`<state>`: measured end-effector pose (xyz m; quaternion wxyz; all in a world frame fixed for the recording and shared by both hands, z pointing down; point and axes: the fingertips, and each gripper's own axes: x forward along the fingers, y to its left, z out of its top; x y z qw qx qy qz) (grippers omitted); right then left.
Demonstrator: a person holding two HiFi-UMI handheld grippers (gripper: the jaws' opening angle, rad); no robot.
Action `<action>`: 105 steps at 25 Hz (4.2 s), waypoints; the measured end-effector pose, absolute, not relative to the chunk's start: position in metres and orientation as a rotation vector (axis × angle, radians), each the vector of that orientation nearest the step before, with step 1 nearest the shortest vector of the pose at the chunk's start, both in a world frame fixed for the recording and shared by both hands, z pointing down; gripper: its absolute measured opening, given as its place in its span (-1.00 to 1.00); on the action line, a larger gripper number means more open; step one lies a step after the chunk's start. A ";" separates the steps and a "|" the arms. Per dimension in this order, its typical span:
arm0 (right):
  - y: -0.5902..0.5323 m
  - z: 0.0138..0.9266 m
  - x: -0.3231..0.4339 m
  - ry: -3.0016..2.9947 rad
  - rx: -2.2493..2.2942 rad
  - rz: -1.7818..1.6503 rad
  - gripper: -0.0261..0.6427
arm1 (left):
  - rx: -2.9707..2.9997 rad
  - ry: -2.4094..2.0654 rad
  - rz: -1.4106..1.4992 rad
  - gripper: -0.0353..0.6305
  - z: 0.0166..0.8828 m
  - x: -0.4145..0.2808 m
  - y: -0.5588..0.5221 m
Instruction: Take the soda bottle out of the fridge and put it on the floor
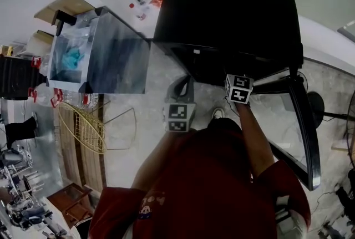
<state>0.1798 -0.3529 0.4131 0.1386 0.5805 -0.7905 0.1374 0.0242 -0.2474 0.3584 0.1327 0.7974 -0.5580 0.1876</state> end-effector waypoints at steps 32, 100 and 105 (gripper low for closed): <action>-0.404 0.454 0.185 -2.199 1.610 0.590 -0.04 | 2.231 -1.696 0.563 -0.89 0.358 0.011 -0.225; -0.064 0.348 0.041 -2.240 1.634 0.510 -0.06 | 2.385 -1.587 0.446 -0.89 0.314 -0.157 -0.074; -0.048 0.354 0.075 -2.287 1.587 0.516 -0.06 | 2.290 -1.676 0.461 -0.89 0.324 -0.132 -0.051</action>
